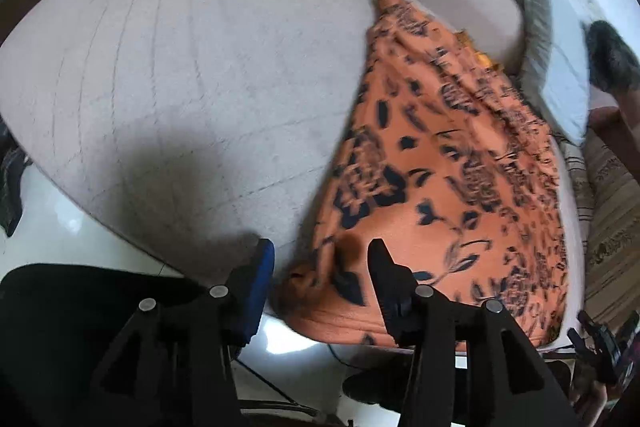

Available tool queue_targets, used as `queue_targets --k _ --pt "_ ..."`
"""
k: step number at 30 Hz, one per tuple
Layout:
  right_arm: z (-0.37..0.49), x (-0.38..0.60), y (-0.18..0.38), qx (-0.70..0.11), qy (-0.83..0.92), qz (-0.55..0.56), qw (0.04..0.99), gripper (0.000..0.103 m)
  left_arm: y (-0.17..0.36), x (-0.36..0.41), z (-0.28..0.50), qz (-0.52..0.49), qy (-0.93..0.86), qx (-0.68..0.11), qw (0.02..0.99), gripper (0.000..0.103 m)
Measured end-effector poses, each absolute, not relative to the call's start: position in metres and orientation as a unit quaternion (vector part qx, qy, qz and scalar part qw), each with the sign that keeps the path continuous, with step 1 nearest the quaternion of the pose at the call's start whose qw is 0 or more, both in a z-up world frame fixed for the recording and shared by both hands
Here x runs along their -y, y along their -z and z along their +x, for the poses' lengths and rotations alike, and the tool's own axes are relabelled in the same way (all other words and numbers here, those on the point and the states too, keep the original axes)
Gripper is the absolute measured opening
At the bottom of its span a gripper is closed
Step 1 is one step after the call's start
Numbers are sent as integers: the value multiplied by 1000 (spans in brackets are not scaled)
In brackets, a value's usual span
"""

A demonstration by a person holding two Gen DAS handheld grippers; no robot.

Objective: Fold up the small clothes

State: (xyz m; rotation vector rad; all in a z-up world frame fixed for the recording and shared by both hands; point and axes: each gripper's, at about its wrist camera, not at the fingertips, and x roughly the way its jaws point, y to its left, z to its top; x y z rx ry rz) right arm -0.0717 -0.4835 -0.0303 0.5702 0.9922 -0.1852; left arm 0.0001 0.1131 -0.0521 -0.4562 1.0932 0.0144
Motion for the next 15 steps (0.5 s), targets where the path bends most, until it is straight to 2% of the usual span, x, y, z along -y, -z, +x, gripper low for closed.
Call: queue_targets --k 2,3,4,5,6,7,8,10,13,15 --pt "-64 481 35 -482 80 249 836 78 51 -105 2 -180 -10 -509 841 70" --pt "-57 476 41 -502 66 238 829 73 56 -101 5 -159 -20 -516 842 70" --pt "-52 468 47 -521 47 230 820 49 64 -97 8 -138 -30 -532 835 70" --pt "-48 459 51 -539 41 210 815 34 75 -96 10 -124 -34 -558 820 65" --pt "-47 452 52 -545 35 193 815 27 71 -96 7 -123 -35 -547 827 57" --pt "-46 451 52 -548 28 199 812 18 67 -96 5 -123 -31 -540 832 24" --pt "-47 454 53 -546 21 222 808 13 63 -95 5 -135 -1 -541 830 6" --pt "-53 464 46 -522 4 283 805 11 54 -97 3 -142 -8 -531 835 5" --pt "-65 470 30 -488 2 317 814 11 47 -99 3 -142 -8 -516 845 5" --pt "-63 480 45 -505 24 326 799 15 67 -109 8 -181 -7 -545 819 11"
